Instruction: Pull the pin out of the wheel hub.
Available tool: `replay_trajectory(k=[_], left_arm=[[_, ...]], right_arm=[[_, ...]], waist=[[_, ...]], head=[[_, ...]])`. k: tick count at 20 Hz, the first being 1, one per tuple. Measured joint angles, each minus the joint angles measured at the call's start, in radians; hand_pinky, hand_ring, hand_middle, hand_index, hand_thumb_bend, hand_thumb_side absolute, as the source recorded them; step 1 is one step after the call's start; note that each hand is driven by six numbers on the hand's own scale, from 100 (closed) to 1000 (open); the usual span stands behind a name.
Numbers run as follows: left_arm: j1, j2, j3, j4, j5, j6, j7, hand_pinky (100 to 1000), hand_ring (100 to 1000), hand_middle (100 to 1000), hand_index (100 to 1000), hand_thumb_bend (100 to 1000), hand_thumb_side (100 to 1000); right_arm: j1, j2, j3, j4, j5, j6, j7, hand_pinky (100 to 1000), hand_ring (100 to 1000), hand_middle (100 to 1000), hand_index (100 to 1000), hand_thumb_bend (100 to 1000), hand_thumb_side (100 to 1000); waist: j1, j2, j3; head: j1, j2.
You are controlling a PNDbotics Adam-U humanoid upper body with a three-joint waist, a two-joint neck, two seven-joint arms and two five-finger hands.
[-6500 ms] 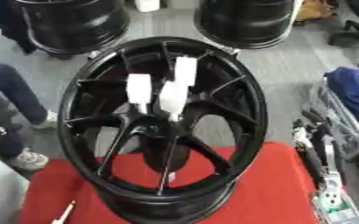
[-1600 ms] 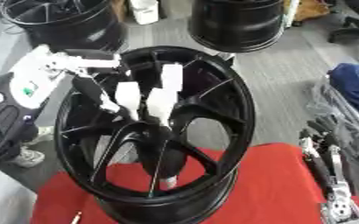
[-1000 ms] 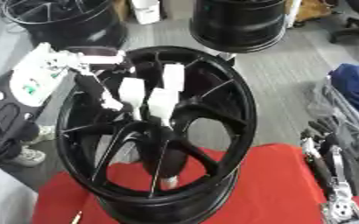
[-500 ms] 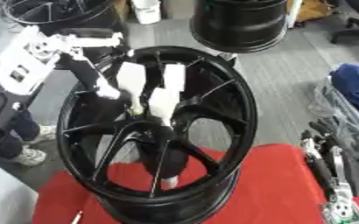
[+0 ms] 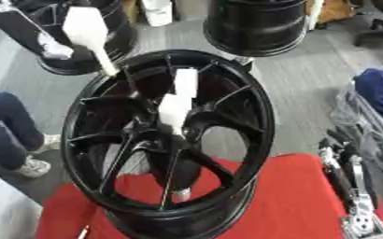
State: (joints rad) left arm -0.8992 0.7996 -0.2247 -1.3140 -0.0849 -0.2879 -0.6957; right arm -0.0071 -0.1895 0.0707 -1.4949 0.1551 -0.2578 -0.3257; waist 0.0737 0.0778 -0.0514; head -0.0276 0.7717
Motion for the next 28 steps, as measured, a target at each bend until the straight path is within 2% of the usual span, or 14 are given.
replay_trajectory(k=[4,8,10,11,12,13,14,16,17,20,23,25,26,28], left_arm=[[0.150,0.107,0.102,0.019,-0.029,0.022,0.074,479,360,329,463,187,110],[0.260,0.144,0.152,0.123,-0.093,0.049,0.116,491,375,346,480,191,105],[0.284,0.139,0.164,0.204,-0.150,0.057,0.128,555,471,455,583,270,247],[0.287,0.129,0.170,0.251,-0.188,0.061,0.136,581,509,499,630,361,354],[0.287,0.111,0.178,0.299,-0.227,0.063,0.147,604,537,531,663,436,409],[0.285,0.090,0.185,0.346,-0.265,0.064,0.160,604,537,531,663,436,409],[0.283,0.070,0.192,0.389,-0.301,0.063,0.176,692,652,670,781,627,510],[0.273,0.031,0.208,0.471,-0.376,0.069,0.219,802,799,814,883,778,591],[0.271,0.014,0.217,0.509,-0.411,0.073,0.242,828,841,863,917,822,606],[0.267,-0.032,0.243,0.606,-0.488,0.086,0.315,843,879,919,950,854,618],[0.270,-0.059,0.267,0.647,-0.505,0.091,0.386,802,842,883,922,807,630],[0.285,-0.071,0.284,0.640,-0.479,0.093,0.434,761,806,845,890,744,639],[0.297,-0.077,0.293,0.621,-0.451,0.094,0.456,761,806,845,890,744,639],[0.331,-0.091,0.314,0.553,-0.366,0.092,0.491,706,757,796,840,678,660]], right_arm=[[0.004,0.000,-0.003,0.001,0.000,-0.001,-0.004,715,787,988,855,100,700],[0.006,0.000,-0.003,0.004,0.000,-0.001,-0.005,715,788,989,855,100,703],[0.007,0.000,-0.003,0.005,0.000,-0.001,-0.005,715,788,989,855,100,704],[0.007,0.000,-0.003,0.005,0.000,-0.001,-0.005,715,788,989,855,100,705],[0.007,0.000,-0.003,0.005,0.000,-0.001,-0.005,716,788,989,855,100,704],[0.007,0.000,-0.003,0.006,0.000,-0.001,-0.005,716,788,989,855,100,704],[0.007,0.000,-0.003,0.006,0.000,-0.001,-0.005,716,788,989,855,100,704],[0.006,0.001,-0.003,0.006,-0.001,-0.001,-0.005,715,788,988,855,100,706],[0.006,0.001,-0.003,0.006,-0.001,-0.001,-0.005,716,788,989,855,100,708],[0.005,0.002,-0.003,0.006,-0.002,-0.001,-0.005,715,788,988,855,100,709],[0.002,0.004,-0.003,0.006,-0.002,-0.001,-0.005,716,788,988,855,100,705],[0.001,0.006,-0.003,0.006,-0.002,-0.001,-0.005,716,787,988,855,100,706],[0.001,0.008,-0.003,0.006,-0.002,-0.001,-0.005,716,787,988,855,100,706],[0.001,0.009,-0.003,0.006,-0.002,-0.001,-0.005,716,788,988,855,100,706]], waist=[[0.000,-0.001,0.003],[-0.003,-0.002,0.004],[-0.009,-0.002,0.003],[-0.011,-0.002,0.003],[-0.014,-0.002,0.001],[-0.016,-0.002,-0.001],[-0.017,-0.002,-0.004],[-0.020,-0.002,-0.005],[-0.021,-0.002,-0.007],[-0.021,-0.002,-0.010],[-0.021,-0.002,-0.010],[-0.021,-0.002,-0.010],[-0.022,-0.002,-0.009],[-0.024,-0.002,-0.007]], head=[[-0.006,0.000],[-0.008,0.000],[-0.008,0.000],[-0.008,0.000],[-0.008,0.000],[-0.008,0.000],[-0.007,0.000],[-0.007,0.000],[-0.007,0.000],[-0.006,0.000],[-0.006,0.000],[-0.007,0.000],[-0.008,0.000],[-0.009,0.000]])
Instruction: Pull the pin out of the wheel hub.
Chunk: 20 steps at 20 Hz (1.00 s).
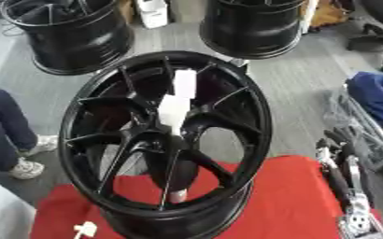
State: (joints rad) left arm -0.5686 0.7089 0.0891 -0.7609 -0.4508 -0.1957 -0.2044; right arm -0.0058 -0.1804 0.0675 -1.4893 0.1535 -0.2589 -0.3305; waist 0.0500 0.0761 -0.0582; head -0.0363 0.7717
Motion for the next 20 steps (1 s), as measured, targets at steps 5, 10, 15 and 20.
replay_trajectory(k=[5,10,15,20], left_arm=[[0.158,-0.076,0.077,-0.351,0.301,0.008,0.057,663,701,735,790,607,671],[0.335,-0.238,0.168,-0.738,0.501,0.045,0.115,654,678,702,766,584,669],[0.447,-0.416,0.215,-0.943,0.540,0.092,0.158,650,671,691,757,570,683],[0.481,-0.507,0.222,-0.975,0.548,0.134,0.161,640,642,671,750,558,697]], right_arm=[[-0.003,0.001,-0.002,0.000,0.000,0.000,-0.001,716,787,988,855,100,705],[-0.007,0.006,-0.006,0.000,0.000,0.003,-0.004,716,787,988,855,100,701],[-0.013,0.012,-0.007,0.000,-0.001,0.003,-0.005,716,787,988,855,100,698],[-0.015,0.018,-0.007,0.000,-0.001,0.003,-0.005,715,787,988,855,100,697]], waist=[[-0.005,0.004,0.012],[-0.015,0.013,0.026],[-0.026,0.019,0.032],[-0.029,0.022,0.032]], head=[[-0.004,0.000],[-0.010,0.000],[-0.013,0.000],[-0.013,0.000]])
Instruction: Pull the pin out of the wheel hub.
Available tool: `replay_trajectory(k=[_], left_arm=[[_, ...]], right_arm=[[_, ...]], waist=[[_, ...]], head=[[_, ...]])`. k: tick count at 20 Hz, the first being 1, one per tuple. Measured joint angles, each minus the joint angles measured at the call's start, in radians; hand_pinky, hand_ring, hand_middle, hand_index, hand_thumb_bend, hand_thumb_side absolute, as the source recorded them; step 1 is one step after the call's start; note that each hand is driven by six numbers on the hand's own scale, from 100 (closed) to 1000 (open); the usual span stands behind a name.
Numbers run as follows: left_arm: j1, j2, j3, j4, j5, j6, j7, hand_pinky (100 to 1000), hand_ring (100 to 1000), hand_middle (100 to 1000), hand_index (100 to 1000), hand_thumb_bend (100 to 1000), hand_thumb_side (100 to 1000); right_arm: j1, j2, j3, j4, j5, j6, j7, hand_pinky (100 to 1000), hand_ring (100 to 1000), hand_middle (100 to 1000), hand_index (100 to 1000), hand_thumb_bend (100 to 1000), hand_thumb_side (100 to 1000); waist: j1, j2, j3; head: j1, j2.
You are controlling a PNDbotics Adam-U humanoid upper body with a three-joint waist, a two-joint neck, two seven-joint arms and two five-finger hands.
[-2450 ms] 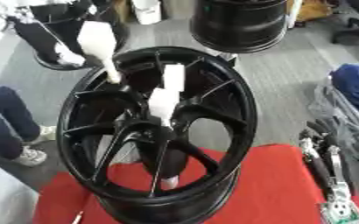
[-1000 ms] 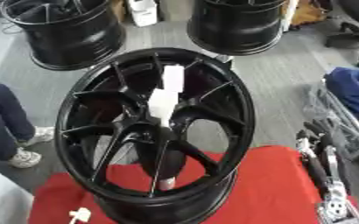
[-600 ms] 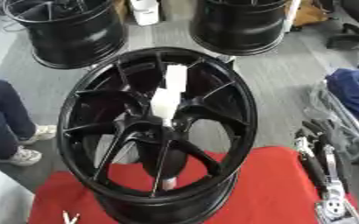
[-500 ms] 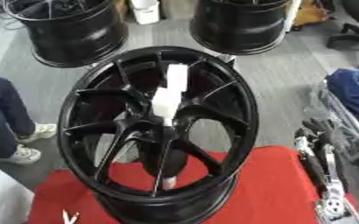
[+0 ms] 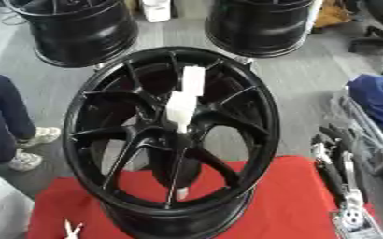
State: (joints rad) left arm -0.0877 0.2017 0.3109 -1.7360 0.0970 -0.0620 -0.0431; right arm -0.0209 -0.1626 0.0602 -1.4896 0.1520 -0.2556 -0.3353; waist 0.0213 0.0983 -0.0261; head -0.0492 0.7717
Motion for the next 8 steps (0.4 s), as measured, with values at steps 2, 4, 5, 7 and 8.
replay_trajectory(k=[2,4,5,7,8], left_arm=[[0.000,-0.010,0.000,0.000,0.000,0.009,-0.005,638,637,665,749,553,699],[-0.002,-0.019,-0.002,0.003,-0.001,0.016,-0.010,635,632,660,747,550,703],[-0.002,-0.022,-0.005,0.004,-0.001,0.019,-0.012,635,631,658,746,548,705],[-0.002,-0.027,-0.009,0.009,-0.001,0.024,-0.017,634,629,655,745,546,706],[-0.002,-0.028,-0.012,0.011,-0.001,0.026,-0.019,634,628,654,745,544,707]], right_arm=[[-0.002,0.000,0.001,0.000,-0.001,0.000,0.000,715,787,988,855,100,699],[-0.002,0.000,0.001,0.000,-0.002,0.000,0.001,715,787,988,855,100,699],[-0.002,0.000,0.002,0.000,-0.003,0.000,0.001,715,787,988,855,100,697],[-0.003,0.000,0.002,0.000,-0.003,0.000,0.001,715,787,988,855,100,694],[-0.004,0.000,0.002,0.000,-0.003,0.000,0.001,715,787,988,855,100,697]], waist=[[-0.001,0.000,0.000],[-0.003,0.000,-0.001],[-0.004,0.000,-0.001],[-0.005,0.000,-0.002],[-0.005,0.000,-0.002]], head=[[0.000,0.000],[0.000,0.000],[0.000,0.000],[0.003,0.000],[0.003,0.000]])
